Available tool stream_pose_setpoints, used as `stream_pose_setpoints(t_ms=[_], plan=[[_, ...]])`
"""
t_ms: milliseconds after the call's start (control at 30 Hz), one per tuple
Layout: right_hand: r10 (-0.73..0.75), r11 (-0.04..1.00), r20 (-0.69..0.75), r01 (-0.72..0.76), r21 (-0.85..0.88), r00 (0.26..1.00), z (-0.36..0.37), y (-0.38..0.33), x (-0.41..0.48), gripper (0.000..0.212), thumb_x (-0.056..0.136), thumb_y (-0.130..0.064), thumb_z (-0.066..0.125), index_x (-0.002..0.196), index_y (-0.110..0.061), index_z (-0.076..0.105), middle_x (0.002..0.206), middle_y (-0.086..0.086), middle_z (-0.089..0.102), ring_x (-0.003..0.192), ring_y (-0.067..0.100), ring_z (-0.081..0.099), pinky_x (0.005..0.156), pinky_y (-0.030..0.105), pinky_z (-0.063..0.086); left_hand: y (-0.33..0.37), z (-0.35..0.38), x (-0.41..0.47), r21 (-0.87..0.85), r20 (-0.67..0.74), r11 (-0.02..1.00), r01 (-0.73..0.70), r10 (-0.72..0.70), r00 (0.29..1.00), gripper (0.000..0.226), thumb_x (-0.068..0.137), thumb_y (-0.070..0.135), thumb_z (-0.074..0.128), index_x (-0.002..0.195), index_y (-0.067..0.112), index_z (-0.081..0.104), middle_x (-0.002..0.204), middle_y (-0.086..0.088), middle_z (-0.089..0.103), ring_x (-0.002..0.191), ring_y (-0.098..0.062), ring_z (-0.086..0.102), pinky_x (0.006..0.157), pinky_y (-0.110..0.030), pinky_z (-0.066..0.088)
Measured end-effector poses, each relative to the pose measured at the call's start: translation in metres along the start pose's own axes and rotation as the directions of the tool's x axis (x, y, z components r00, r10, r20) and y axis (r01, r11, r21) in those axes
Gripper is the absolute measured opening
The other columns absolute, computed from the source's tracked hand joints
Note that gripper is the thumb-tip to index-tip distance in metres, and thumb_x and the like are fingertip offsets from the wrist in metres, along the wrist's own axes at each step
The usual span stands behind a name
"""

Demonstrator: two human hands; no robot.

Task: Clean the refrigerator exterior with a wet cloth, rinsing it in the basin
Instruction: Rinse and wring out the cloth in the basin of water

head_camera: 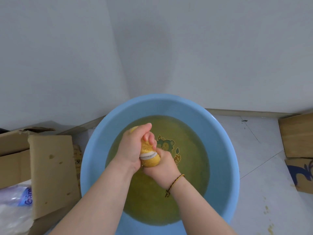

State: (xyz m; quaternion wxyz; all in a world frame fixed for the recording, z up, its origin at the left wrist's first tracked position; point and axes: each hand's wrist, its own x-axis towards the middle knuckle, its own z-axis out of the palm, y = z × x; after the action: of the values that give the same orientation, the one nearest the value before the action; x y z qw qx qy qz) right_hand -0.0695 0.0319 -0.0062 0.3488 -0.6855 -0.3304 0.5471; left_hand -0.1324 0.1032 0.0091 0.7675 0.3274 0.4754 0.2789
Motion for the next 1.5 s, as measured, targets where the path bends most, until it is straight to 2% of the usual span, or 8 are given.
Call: stream_pose_setpoints(t_ms=[367,533,633,833,1167,1267,1367,1500], plan=[[0.133,0.963,0.205,-0.175,0.204,0.970,-0.006,-0.005,-0.004,0.017,0.057,-0.002,0.054,0.061,-0.013,0.041,0.030,-0.010,0.037,0.025,0.003,0.031,0.032,0.011,0.026,0.007,0.004,-0.002,0.088,0.081,0.996,0.022,-0.029,0.996,0.056,0.086,0.011,0.046,0.031,0.019,0.039,0.037,0.002,0.043,0.036,-0.013,0.044,0.042,-0.018,0.041],[0.111,0.979,-0.023,-0.105,0.173,0.994,0.003,-0.005,-0.015,0.030,0.076,0.009,0.056,0.065,-0.016,0.044,0.033,-0.010,0.045,0.027,0.001,0.038,0.034,0.013,0.031,0.015,0.009,-0.010,0.196,0.116,0.980,0.032,-0.056,0.992,0.047,0.086,0.018,0.053,0.039,0.019,0.051,0.044,0.000,0.052,0.041,-0.013,0.049,0.048,-0.022,0.043],[0.043,0.993,-0.194,-0.022,0.114,0.980,-0.002,-0.017,-0.026,0.031,0.075,0.004,0.062,0.071,-0.022,0.046,0.058,-0.009,0.052,0.043,0.000,0.047,0.045,0.012,0.038,0.026,0.009,-0.027,0.115,0.096,0.993,0.028,-0.039,0.995,0.006,0.075,0.021,0.060,0.074,0.016,0.064,0.071,0.001,0.065,0.065,-0.011,0.060,0.064,-0.024,0.049],[-0.022,0.973,-0.530,0.139,0.183,0.848,-0.020,-0.061,-0.062,0.034,0.076,-0.001,0.065,0.080,-0.028,0.046,0.071,-0.009,0.057,0.055,-0.002,0.054,0.050,0.010,0.042,0.049,0.019,-0.068,0.047,0.033,0.999,-0.009,0.007,0.999,0.050,0.072,0.026,0.061,0.119,0.017,0.049,0.116,-0.002,0.058,0.106,-0.015,0.056,0.089,-0.032,0.046],[-0.264,0.963,-0.313,0.267,-0.034,0.912,-0.045,-0.111,-0.145,0.069,0.050,-0.067,0.060,0.113,-0.054,0.035,0.129,-0.021,0.043,0.125,0.001,0.038,0.107,0.028,0.034,0.098,0.074,-0.122,-0.049,0.214,0.994,-0.099,0.107,0.971,0.033,0.065,0.020,0.060,0.097,0.012,0.063,0.092,-0.008,0.069,0.081,-0.018,0.065,0.057,-0.022,0.054],[-0.189,0.925,-0.444,0.310,0.218,0.876,-0.074,-0.124,-0.176,0.044,0.060,-0.066,0.053,0.097,-0.045,0.059,0.122,-0.015,0.055,0.114,-0.006,0.048,0.100,0.021,0.039,0.103,0.093,-0.144,-0.034,0.267,0.988,-0.151,0.154,0.951,0.030,0.062,0.017,0.061,0.092,0.013,0.061,0.080,-0.002,0.069,0.067,-0.011,0.066,0.052,-0.019,0.053],[-0.181,0.879,-0.554,0.386,0.280,0.813,-0.096,-0.136,-0.206,0.008,0.089,-0.026,0.055,0.089,-0.022,0.062,0.093,-0.004,0.065,0.077,-0.007,0.061,0.075,0.016,0.050,0.100,0.114,-0.165,0.041,0.353,0.979,-0.202,0.175,0.919,0.033,0.056,0.013,0.071,0.088,0.014,0.062,0.071,0.003,0.071,0.065,-0.011,0.067,0.052,-0.021,0.052],[-0.170,0.824,-0.690,0.485,0.292,0.704,-0.114,-0.137,-0.255,0.013,0.083,-0.021,0.066,0.082,-0.011,0.057,0.076,0.002,0.061,0.067,0.009,0.058,0.065,0.023,0.050,0.088,0.148,-0.205,0.101,0.426,0.957,-0.272,0.206,0.881,0.024,0.063,0.004,0.076,0.078,0.011,0.059,0.070,-0.002,0.063,0.068,-0.019,0.057,0.059,-0.028,0.047]])
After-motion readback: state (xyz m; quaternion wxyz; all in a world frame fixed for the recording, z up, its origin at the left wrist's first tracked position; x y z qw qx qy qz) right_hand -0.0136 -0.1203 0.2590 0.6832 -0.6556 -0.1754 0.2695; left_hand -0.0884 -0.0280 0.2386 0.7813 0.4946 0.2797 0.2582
